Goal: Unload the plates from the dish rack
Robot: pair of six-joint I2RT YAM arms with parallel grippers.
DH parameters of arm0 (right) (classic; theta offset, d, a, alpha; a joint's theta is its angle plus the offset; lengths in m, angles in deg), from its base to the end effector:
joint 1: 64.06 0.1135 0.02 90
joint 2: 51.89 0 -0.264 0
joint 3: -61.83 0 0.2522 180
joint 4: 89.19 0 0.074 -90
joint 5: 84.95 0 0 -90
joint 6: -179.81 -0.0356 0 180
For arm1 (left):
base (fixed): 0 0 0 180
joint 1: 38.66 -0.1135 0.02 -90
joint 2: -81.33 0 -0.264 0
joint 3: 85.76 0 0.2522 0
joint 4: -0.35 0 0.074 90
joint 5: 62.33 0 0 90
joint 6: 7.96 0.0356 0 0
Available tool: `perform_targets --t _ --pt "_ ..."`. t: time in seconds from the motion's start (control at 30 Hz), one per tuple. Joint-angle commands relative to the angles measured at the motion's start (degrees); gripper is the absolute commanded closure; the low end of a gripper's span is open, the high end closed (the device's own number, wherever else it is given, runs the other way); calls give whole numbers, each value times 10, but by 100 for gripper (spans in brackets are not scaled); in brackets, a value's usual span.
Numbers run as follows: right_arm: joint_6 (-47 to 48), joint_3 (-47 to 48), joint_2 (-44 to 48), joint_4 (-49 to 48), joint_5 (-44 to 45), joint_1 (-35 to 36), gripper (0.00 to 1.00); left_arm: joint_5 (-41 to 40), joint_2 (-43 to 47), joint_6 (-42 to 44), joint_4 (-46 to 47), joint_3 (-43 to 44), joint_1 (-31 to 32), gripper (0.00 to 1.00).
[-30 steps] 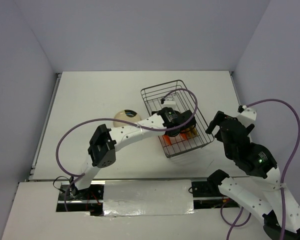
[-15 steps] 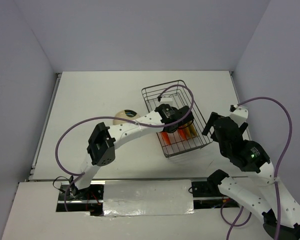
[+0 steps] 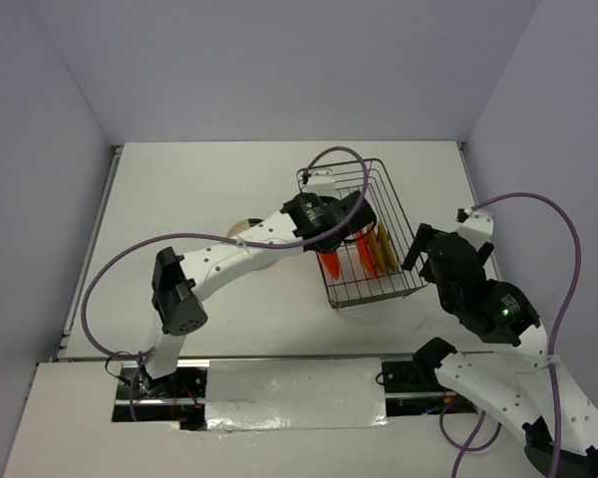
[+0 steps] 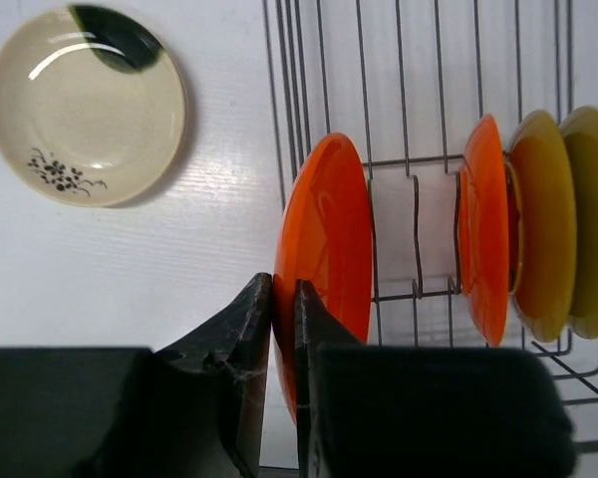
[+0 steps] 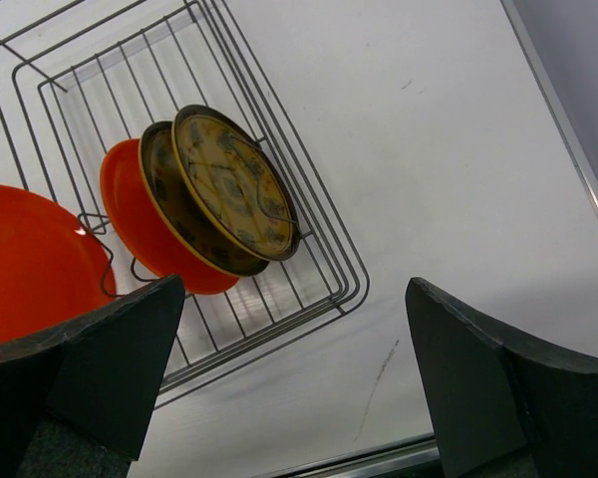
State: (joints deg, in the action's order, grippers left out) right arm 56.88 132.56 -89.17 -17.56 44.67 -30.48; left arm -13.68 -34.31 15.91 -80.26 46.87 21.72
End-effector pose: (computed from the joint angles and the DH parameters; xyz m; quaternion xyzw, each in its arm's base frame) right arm 0.0959 0.0364 0.3497 0.1433 0.8471 -0.0295 0.5109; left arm 0.2281 -0.3537 0.3350 -0.1262 0.9057 -0.0360 0.4031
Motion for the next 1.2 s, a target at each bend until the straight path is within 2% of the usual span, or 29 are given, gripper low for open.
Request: perform_targets --t 0.0,0.13,0.23,0.27,0.37,0.5,0.53,0.57,0.67,0.77,0.9,0.93,1.0,1.03,1.07,1.1,1.17 --pt "13 22 2 -23 -2 -1 1 -30 72 8 20 32 -24 100" --pt "23 30 -6 -25 -10 -3 0 -66 149 32 23 -1 -60 100" --pt "35 27 -10 -38 -22 -3 0 -80 225 43 43 -69 -113 100" --pt "37 24 -12 -44 -32 -2 0 -81 247 51 54 -122 -131 100" --pt "46 12 -12 -64 -61 -1 0 -43 331 65 114 -244 -263 100" --pt "66 -8 0 -102 -116 -1 0 -16 430 62 184 -386 -396 100" --pt "70 -19 9 -121 -127 -3 0 -2 441 63 227 -439 -422 100" --pt "73 -23 13 -128 -144 -3 0 28 448 57 244 -462 -473 100" --pt "83 -38 23 -145 -158 -3 0 55 453 30 278 -528 -547 100" --pt "93 -48 20 -148 -171 -3 0 73 432 13 304 -574 -588 100" --pt "114 -70 5 -160 -216 -4 1 93 387 4 320 -605 -602 98" --pt "122 -72 -1 -165 -229 -3 1 94 383 3 325 -619 -602 88" --pt "138 -77 -13 -171 -257 -3 1 101 373 -1 335 -642 -602 76" --pt "143 -77 -32 -168 -262 -3 1 102 370 -10 334 -649 -602 62" --pt "143 -71 -44 -159 -263 -4 2 103 371 -12 339 -666 -602 53" --pt "143 -68 -56 -154 -260 -3 4 113 374 -6 348 -676 -602 36" --pt "144 -61 -89 -148 -253 -3 6 121 385 -6 362 -695 -602 19"
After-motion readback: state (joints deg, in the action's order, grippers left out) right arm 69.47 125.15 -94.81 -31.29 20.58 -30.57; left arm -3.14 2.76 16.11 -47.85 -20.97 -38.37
